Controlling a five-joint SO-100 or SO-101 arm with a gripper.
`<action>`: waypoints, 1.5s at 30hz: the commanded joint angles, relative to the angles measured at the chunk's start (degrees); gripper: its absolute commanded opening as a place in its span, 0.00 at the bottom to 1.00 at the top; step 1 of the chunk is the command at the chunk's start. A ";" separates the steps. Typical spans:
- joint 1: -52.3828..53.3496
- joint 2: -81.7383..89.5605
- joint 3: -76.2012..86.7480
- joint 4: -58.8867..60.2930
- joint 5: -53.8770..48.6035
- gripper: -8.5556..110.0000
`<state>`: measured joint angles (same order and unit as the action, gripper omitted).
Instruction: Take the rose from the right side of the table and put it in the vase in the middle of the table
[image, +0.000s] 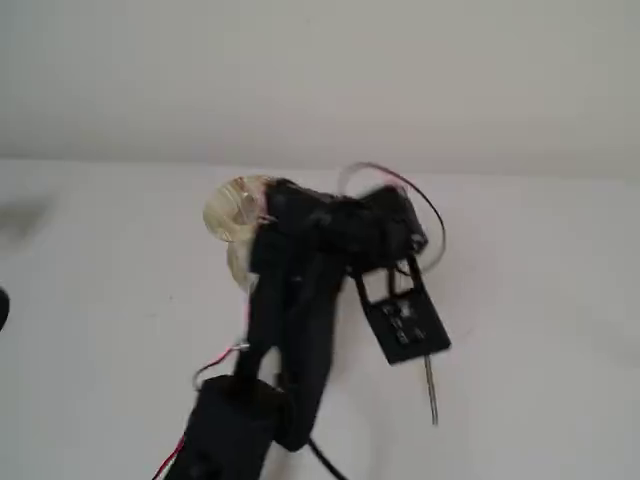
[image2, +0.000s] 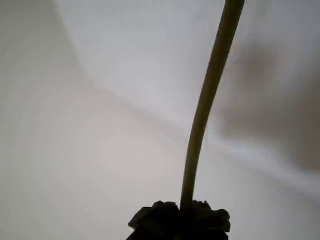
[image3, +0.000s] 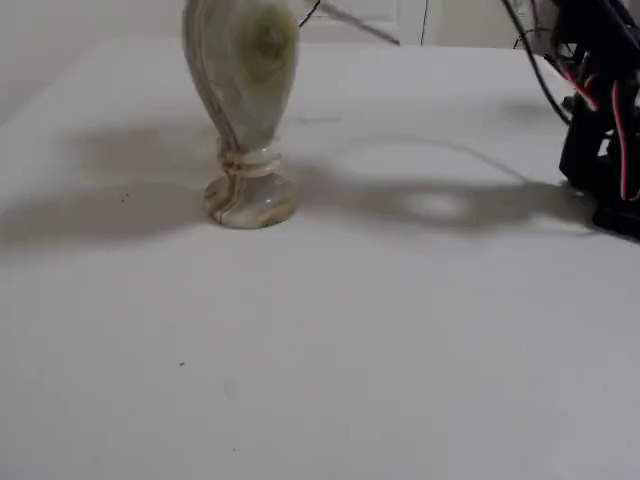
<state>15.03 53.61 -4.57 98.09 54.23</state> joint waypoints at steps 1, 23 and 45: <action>-2.37 15.03 -1.76 -4.22 4.48 0.07; -33.84 26.19 -1.76 -20.39 13.10 0.07; -27.77 8.53 -7.82 -17.84 14.85 0.07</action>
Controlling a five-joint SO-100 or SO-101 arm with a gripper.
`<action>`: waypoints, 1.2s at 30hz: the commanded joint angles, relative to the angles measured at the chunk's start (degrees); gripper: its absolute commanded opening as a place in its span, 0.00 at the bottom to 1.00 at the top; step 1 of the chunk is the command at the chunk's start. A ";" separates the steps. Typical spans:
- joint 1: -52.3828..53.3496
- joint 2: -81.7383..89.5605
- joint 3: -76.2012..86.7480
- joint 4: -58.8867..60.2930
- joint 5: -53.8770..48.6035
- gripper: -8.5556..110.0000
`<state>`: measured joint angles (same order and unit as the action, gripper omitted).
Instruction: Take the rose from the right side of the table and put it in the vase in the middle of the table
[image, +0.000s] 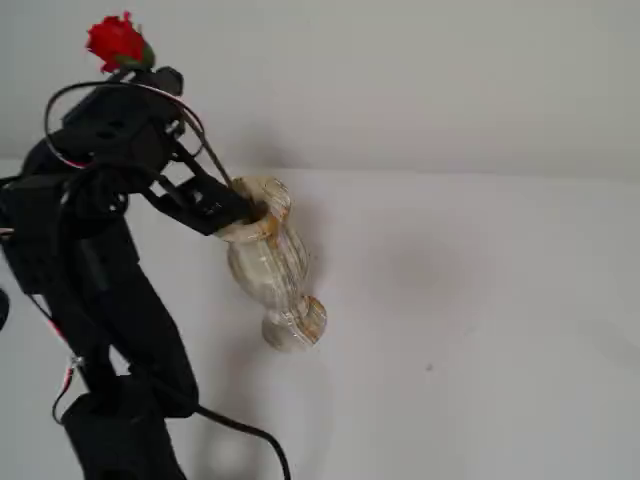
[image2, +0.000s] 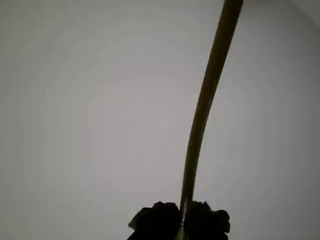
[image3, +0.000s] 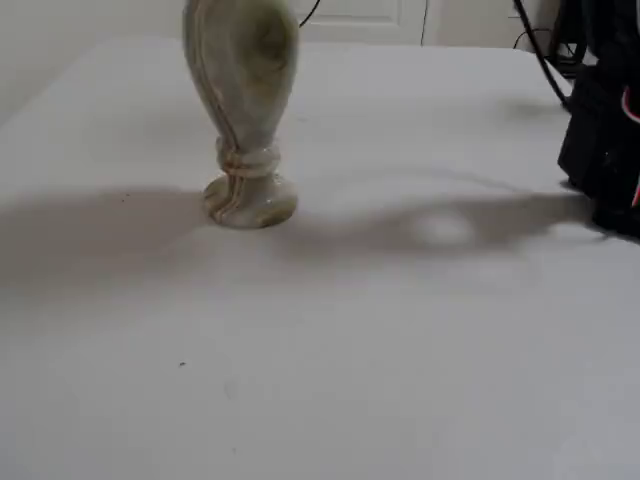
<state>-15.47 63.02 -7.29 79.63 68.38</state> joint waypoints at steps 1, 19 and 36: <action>3.52 -1.05 -5.19 1.05 0.79 0.07; 5.80 2.81 -5.89 13.89 -1.67 0.28; 7.65 18.02 -5.89 19.07 -40.87 0.35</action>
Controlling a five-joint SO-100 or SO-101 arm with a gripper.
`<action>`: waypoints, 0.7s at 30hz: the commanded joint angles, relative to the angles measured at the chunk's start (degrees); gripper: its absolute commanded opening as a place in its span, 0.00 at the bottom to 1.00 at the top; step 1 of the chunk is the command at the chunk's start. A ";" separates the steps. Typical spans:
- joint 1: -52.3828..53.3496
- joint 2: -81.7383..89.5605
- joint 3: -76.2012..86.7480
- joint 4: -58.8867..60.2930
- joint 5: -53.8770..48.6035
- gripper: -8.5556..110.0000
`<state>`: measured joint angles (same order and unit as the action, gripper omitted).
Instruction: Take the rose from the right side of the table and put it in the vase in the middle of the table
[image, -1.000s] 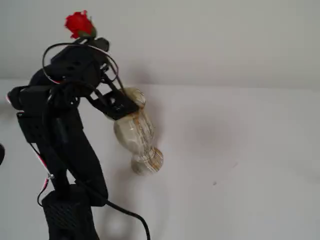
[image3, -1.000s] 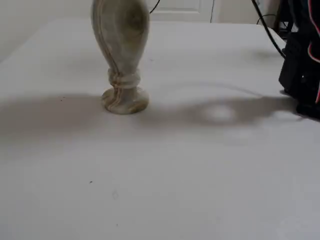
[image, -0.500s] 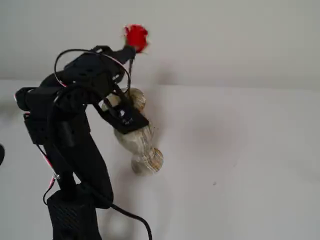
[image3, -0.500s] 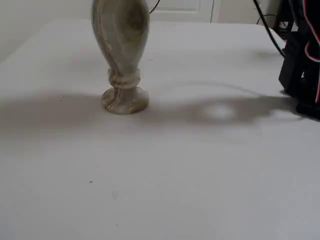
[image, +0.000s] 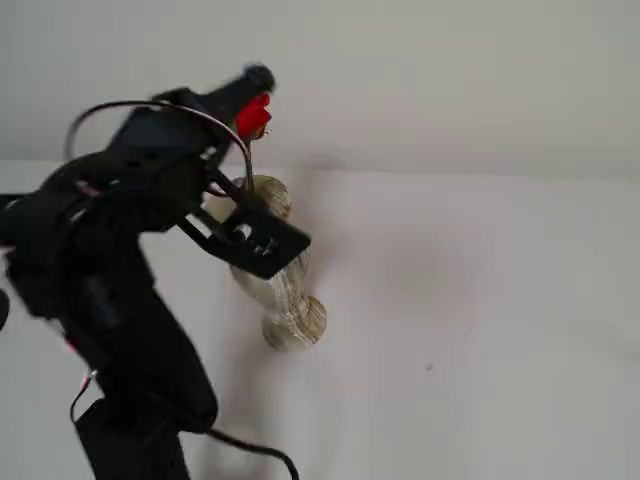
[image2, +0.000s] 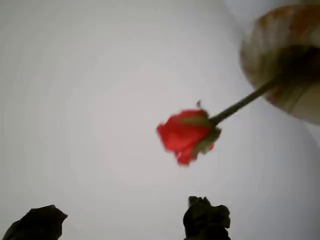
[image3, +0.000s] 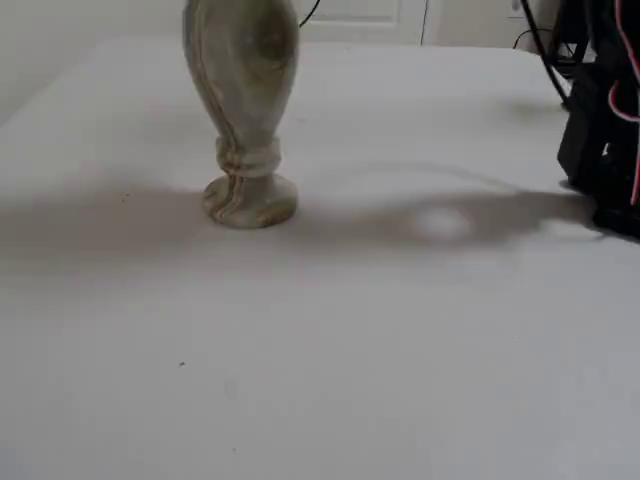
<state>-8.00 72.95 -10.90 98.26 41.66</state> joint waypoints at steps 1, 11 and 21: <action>-0.09 9.76 -2.29 0.97 -18.54 0.35; -1.76 26.89 -1.32 5.27 -44.65 0.07; -0.97 68.03 53.96 0.44 -46.76 0.07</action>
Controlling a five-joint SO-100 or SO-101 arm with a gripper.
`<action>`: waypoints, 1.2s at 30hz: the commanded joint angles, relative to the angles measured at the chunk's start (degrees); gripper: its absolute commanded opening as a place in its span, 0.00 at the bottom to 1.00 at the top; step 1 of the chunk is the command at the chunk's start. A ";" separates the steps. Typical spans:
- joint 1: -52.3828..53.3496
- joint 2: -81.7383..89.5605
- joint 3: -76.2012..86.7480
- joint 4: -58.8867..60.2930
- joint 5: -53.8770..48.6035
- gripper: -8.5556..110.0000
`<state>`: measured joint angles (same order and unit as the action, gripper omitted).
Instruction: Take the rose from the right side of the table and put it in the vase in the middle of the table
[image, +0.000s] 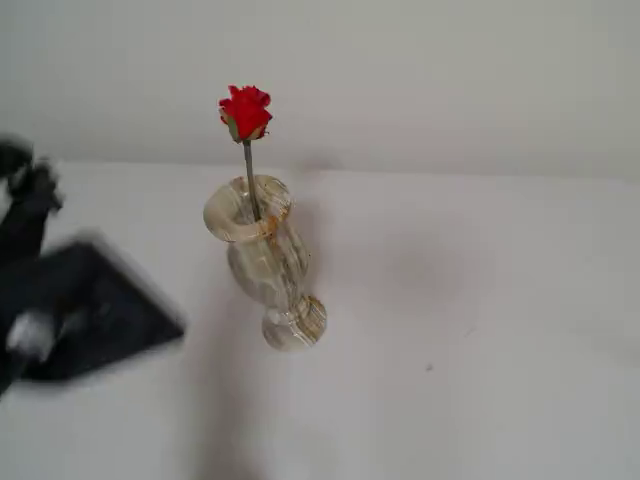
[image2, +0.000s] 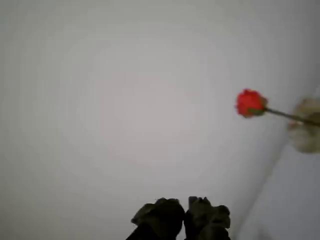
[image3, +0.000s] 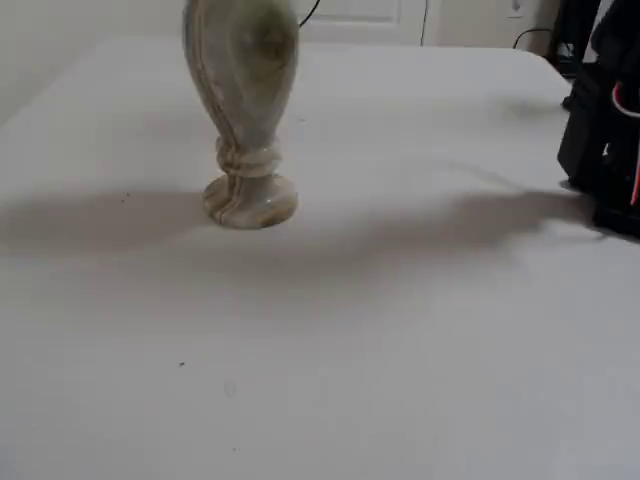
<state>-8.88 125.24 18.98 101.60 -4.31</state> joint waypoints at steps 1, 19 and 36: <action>0.35 19.60 30.41 -4.75 -1.23 0.07; 1.93 65.21 113.64 -28.04 1.85 0.07; 3.69 65.21 155.74 -44.91 -0.53 0.07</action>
<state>-6.15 189.84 168.57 61.35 -3.96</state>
